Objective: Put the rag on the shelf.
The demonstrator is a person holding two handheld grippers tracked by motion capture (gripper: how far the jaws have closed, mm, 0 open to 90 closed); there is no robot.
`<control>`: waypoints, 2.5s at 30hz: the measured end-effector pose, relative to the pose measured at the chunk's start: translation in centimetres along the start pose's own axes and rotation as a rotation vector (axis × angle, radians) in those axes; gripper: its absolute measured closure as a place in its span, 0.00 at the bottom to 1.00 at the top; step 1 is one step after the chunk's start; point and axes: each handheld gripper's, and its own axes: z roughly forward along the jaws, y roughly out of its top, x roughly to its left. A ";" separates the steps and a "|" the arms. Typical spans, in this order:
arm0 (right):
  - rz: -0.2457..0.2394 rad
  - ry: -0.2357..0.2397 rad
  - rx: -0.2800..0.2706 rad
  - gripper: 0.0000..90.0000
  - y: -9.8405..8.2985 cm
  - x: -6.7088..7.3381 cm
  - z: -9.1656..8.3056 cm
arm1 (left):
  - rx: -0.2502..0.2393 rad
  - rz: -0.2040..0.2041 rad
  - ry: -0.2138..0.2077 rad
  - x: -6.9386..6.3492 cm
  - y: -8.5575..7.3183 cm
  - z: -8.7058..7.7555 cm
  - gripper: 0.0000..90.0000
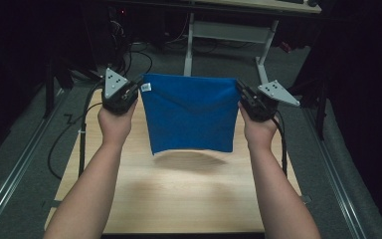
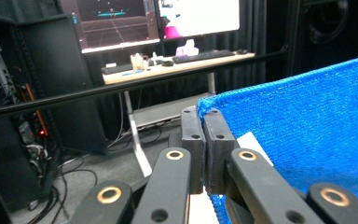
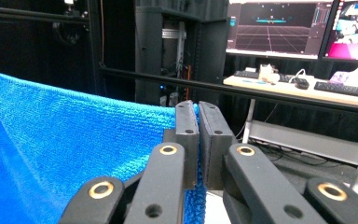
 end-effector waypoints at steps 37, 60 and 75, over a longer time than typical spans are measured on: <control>0.083 0.048 0.324 0.97 -11.7 -2.4 6.7 | 0.390 -0.053 -0.101 0.4 -12.2 5.8 0.99; 0.043 0.059 0.423 0.97 -15.8 -0.9 5.7 | 0.470 -0.051 -0.167 -1.9 -15.9 4.2 0.98; 0.021 0.055 0.489 0.91 -17.7 -0.5 5.3 | 0.479 -0.068 -0.179 -2.4 -17.0 3.1 0.93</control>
